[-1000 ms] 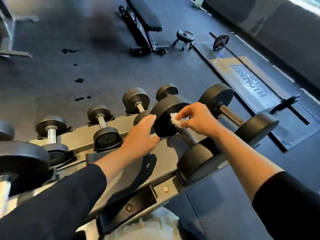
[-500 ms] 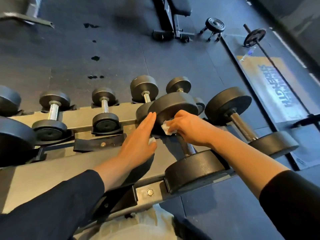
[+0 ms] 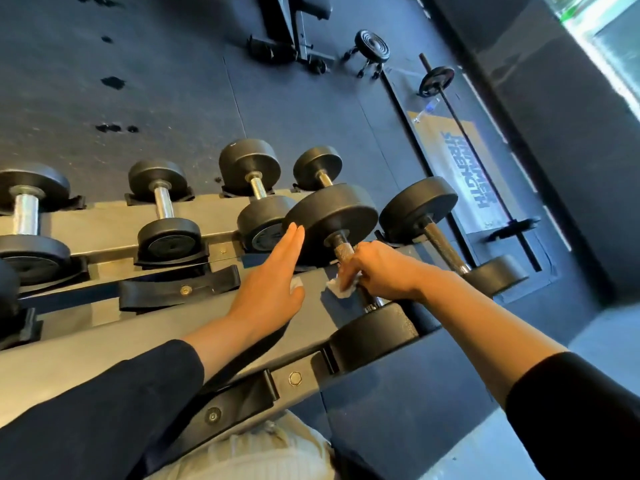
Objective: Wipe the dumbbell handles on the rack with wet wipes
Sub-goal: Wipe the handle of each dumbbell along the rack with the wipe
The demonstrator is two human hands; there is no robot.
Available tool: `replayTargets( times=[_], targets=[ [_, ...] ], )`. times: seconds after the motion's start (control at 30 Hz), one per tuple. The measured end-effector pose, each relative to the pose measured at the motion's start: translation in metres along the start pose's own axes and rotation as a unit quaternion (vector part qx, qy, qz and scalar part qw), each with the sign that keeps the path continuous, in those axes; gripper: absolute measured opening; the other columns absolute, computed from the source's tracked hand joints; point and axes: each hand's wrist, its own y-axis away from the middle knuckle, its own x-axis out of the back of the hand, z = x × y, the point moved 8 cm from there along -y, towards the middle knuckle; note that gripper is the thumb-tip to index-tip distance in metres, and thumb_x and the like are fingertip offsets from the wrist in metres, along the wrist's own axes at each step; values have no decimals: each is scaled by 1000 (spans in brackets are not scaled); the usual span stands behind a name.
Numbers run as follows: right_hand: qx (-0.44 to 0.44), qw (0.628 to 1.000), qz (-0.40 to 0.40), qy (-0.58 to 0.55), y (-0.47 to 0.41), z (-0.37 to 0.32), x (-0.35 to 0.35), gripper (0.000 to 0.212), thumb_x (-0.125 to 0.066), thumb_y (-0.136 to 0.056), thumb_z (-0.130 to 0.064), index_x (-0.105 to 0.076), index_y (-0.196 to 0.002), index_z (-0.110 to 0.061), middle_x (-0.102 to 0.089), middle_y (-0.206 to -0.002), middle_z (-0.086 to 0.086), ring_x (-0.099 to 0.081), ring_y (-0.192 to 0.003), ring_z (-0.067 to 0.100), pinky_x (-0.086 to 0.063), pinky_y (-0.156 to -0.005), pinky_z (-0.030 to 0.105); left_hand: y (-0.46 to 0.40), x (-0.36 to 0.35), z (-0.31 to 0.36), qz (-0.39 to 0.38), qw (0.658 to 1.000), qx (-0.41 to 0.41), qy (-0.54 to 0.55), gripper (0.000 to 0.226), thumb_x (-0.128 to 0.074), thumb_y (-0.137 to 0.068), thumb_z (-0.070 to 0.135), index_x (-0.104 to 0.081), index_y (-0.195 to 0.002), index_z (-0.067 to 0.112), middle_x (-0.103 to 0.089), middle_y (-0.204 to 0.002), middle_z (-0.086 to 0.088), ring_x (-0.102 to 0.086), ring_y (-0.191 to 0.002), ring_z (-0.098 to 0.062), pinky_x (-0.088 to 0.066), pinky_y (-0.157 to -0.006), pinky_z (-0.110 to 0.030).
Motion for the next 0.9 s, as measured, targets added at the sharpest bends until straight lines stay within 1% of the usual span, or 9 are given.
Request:
replayTargets(
  times=[0.07,0.23,0.3,0.37,0.43,0.47,0.6,0.73,0.9],
  targets=[
    [-20,999,-28,-37,7,1,0,33,-59,-83,3,-72,-100,-22,-60,-121,-2,-53,-113,13,-47,-97,31,-2,0,-3,-3,1000,2,11,85,-55,-92,15,3,-152,31,6,-159,14,-41,-132,-21,-41,-97,-29],
    [-78,984,-82,-136,28,3,3,23,-62,-82,3,-73,-87,-17,-66,-110,0,-57,-107,11,-46,-99,33,-4,-2,0,-6,996,34,77,80,-52,-93,13,-1,-153,27,4,-160,12,-38,-132,-20,-33,-94,-22],
    [-90,983,-13,-158,31,4,14,18,-64,-82,1,-73,-91,-13,-67,-109,-1,-57,-104,8,-47,-97,28,-3,-1,1,-7,996,42,81,79,-52,-93,13,-2,-153,26,3,-160,11,-41,-129,-22,-37,-95,-26],
    [-96,978,128,-134,32,7,36,22,-64,-83,2,-72,-97,-13,-65,-111,-1,-55,-102,6,-46,-91,20,-3,0,1,-4,996,45,80,80,-53,-92,12,-2,-153,26,4,-160,11,-39,-131,-20,-33,-91,-20],
    [-91,965,227,-95,29,7,51,26,-64,-83,2,-71,-103,-14,-64,-114,0,-56,-104,10,-46,-90,22,-2,0,1,-2,996,44,79,80,-54,-92,12,-3,-153,25,3,-160,11,-37,-133,-17,-28,-89,-16],
    [-84,965,236,-81,25,7,52,27,-65,-82,0,-71,-105,-13,-63,-115,0,-56,-106,12,-47,-91,26,-2,0,1,-2,996,43,77,80,-54,-92,12,-3,-153,25,3,-160,11,-38,-132,-17,-30,-89,-15],
    [-58,982,160,-77,2,12,33,23,-69,-81,-8,-72,-101,-18,-60,-114,-3,-56,-105,13,-49,-90,28,-1,0,1,3,998,35,53,79,-54,-92,12,-6,-153,26,-1,-160,12,-44,-127,-21,-39,-95,-25],
    [-31,978,112,-173,3,18,21,10,-73,-77,-8,-72,-80,-17,-63,-100,-4,-58,-95,12,-51,-90,34,-2,3,4,34,998,33,36,78,-55,-92,14,-8,-153,26,-1,-159,12,-32,-133,-9,-24,-92,-13],
    [37,964,28,-261,11,19,8,13,-71,-75,0,-73,-74,-13,-69,-92,4,-63,-89,13,-52,-88,33,-19,-6,32,96,994,28,39,79,-55,-92,13,-5,-153,25,0,-160,8,-6,-145,-9,-15,-113,-26]
  ],
)
